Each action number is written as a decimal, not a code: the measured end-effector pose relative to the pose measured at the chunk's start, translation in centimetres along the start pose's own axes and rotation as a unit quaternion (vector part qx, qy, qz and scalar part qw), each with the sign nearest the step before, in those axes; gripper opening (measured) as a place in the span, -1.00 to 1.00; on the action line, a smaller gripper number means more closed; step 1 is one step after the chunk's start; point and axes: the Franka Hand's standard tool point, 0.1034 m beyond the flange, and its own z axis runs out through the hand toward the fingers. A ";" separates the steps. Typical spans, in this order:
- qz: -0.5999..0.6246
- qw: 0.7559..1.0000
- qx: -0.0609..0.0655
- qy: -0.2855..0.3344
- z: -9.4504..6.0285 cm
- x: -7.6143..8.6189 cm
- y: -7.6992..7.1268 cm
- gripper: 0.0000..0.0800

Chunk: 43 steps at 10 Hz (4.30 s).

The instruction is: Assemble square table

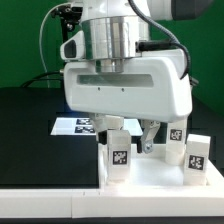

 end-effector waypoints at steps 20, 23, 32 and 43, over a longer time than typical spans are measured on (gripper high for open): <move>0.406 0.914 0.004 -0.014 0.3 0.1 0.7 -0.09; 0.176 0.984 0.008 -0.012 -0.3 -0.4 0.3 0.50; -0.173 0.985 -0.002 0.001 -0.1 -0.2 0.3 0.59; 0.383 0.923 0.013 -0.012 0.2 -0.6 0.2 -0.28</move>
Offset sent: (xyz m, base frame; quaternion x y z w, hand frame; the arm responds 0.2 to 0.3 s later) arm -0.0047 0.0207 0.0031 0.0550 -0.0778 -0.4894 0.8668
